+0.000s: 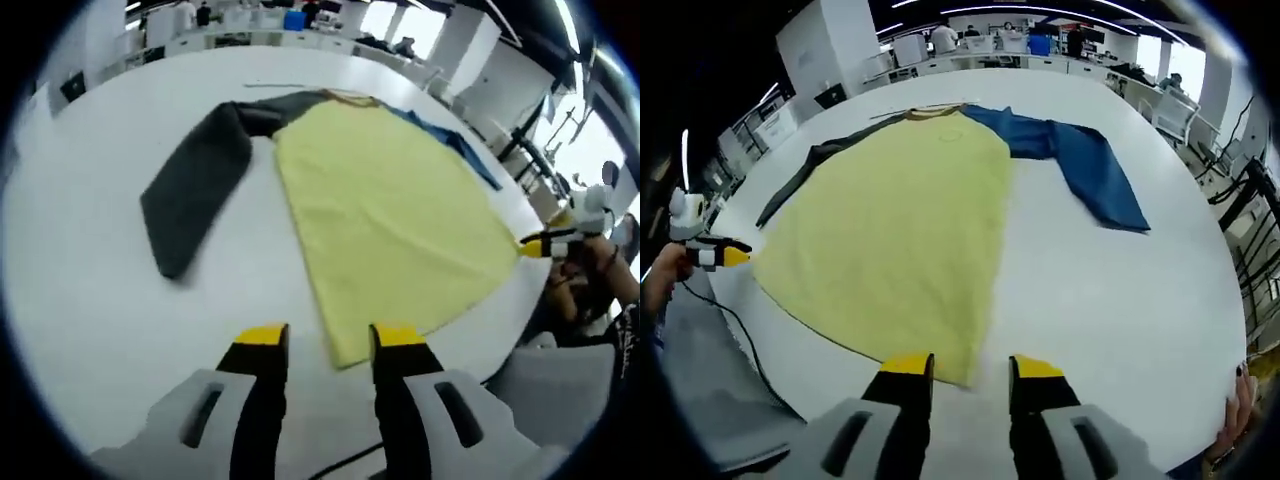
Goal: Fold the garment on the visible template until the final outline fits inside the template.
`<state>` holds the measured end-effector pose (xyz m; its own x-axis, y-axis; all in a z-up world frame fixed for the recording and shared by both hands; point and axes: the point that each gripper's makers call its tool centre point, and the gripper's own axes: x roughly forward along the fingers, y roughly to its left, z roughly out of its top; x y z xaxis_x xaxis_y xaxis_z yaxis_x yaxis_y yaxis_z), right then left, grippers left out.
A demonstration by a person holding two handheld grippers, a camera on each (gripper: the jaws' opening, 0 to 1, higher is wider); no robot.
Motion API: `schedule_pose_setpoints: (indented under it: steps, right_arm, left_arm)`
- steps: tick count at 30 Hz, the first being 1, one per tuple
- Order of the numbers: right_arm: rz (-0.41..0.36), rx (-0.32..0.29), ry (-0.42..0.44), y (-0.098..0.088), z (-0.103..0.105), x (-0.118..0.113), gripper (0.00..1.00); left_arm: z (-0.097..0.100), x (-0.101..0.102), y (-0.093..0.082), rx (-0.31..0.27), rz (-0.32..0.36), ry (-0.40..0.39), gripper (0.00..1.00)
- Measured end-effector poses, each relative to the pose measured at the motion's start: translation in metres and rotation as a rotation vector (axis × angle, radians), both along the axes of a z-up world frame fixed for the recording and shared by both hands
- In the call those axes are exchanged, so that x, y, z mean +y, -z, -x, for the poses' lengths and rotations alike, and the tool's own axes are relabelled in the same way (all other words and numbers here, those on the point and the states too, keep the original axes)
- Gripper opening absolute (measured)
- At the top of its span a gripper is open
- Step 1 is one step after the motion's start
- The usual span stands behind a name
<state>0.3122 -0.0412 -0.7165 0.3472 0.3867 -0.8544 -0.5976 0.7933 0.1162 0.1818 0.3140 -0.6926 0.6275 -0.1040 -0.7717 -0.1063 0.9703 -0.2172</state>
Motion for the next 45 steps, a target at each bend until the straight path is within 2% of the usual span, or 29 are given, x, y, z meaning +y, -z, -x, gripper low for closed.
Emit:
schedule_pose_setpoints:
  steps: [2,4,7,12,16,22,28,33,37,42,45]
  right_arm:
    - [0.003,-0.015,0.001,-0.005,-0.003,-0.002,0.33]
    - [-0.006,-0.026,0.009,-0.011,-0.007,-0.003,0.38]
    - [-0.006,-0.049,0.015,-0.021,-0.016,-0.007,0.42]
    - [-0.013,-0.081,0.017,-0.032,-0.029,-0.012,0.58]
    - [-0.037,-0.063,0.020,-0.036,-0.038,-0.015,0.68]
    - [-0.055,-0.066,0.051,-0.042,-0.055,-0.022,0.77]
    - [-0.050,-0.062,0.071,-0.043,-0.080,-0.033,0.75]
    - [-0.037,-0.085,0.070,-0.045,-0.099,-0.039,0.74]
    - [-0.056,-0.062,0.087,-0.044,-0.112,-0.040,0.73]
    - [-0.040,-0.051,0.104,-0.033,-0.128,-0.048,0.69]
    - [-0.060,-0.048,0.118,-0.028,-0.139,-0.049,0.66]
  left_arm:
    - [-0.003,0.004,-0.010,-0.040,-0.054,0.013,0.56]
    - [-0.002,0.004,-0.018,-0.050,-0.084,0.019,0.65]
    - [-0.003,-0.001,-0.026,-0.066,-0.081,0.027,0.73]
    - [-0.007,-0.012,-0.042,-0.117,-0.069,0.040,0.85]
    - [-0.009,-0.016,-0.051,-0.131,-0.081,0.051,0.99]
    - [-0.010,-0.023,-0.067,-0.157,-0.048,0.053,1.00]
    - [-0.012,-0.028,-0.074,-0.163,-0.059,0.074,1.00]
    - [-0.014,-0.029,-0.077,-0.168,-0.063,0.085,1.00]
    - [-0.013,-0.029,-0.078,-0.164,-0.074,0.087,1.00]
    - [-0.013,-0.026,-0.079,-0.161,-0.084,0.072,1.00]
    - [-0.013,-0.025,-0.081,-0.168,-0.089,0.069,1.00]
